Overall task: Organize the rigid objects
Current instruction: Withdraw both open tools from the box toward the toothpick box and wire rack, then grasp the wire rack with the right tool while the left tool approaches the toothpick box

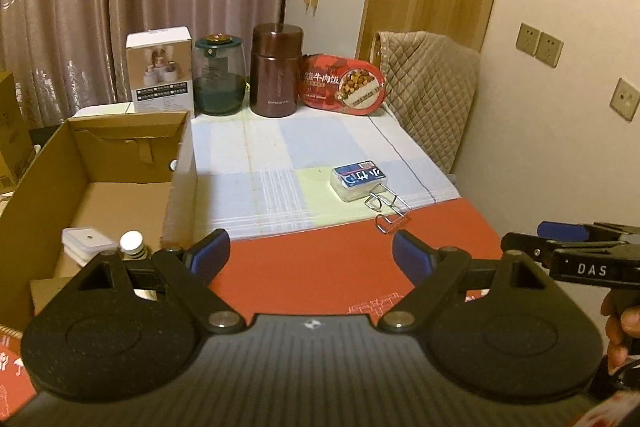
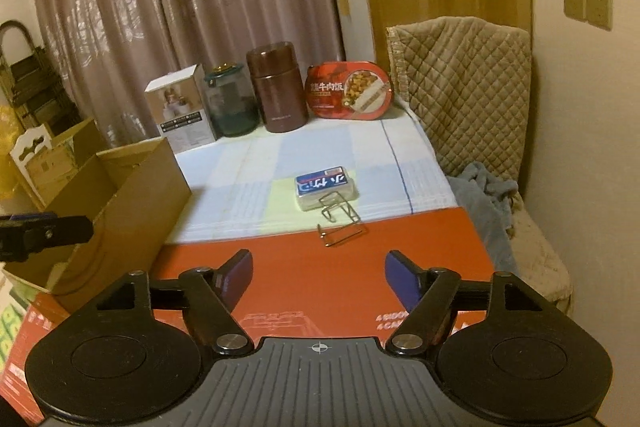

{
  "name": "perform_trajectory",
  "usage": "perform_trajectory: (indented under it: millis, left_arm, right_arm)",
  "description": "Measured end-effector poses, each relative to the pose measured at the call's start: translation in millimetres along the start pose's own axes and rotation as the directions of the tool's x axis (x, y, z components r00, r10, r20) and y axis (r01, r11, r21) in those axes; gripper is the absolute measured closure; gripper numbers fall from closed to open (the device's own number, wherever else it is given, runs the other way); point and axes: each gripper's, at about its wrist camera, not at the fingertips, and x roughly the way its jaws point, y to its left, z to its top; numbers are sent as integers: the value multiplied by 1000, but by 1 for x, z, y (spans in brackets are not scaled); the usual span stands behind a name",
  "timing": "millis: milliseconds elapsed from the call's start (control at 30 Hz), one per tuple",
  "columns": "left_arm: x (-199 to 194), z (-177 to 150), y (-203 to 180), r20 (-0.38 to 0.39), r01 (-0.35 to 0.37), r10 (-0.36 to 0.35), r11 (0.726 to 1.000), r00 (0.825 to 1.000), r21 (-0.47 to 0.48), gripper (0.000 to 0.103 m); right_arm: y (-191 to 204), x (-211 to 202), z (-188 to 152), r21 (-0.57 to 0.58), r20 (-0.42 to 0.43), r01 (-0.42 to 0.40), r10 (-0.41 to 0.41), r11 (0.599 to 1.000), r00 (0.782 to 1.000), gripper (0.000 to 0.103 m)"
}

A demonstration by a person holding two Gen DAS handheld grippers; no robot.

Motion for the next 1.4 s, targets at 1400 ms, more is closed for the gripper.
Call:
perform_trajectory:
  millis: [1400]
  left_arm:
    - [213, -6, -9, -124, -27, 26, 1000, 992, -10, 17]
  right_arm:
    - [-36, 248, -5, -316, -91, -114, 89, 942, 992, 52]
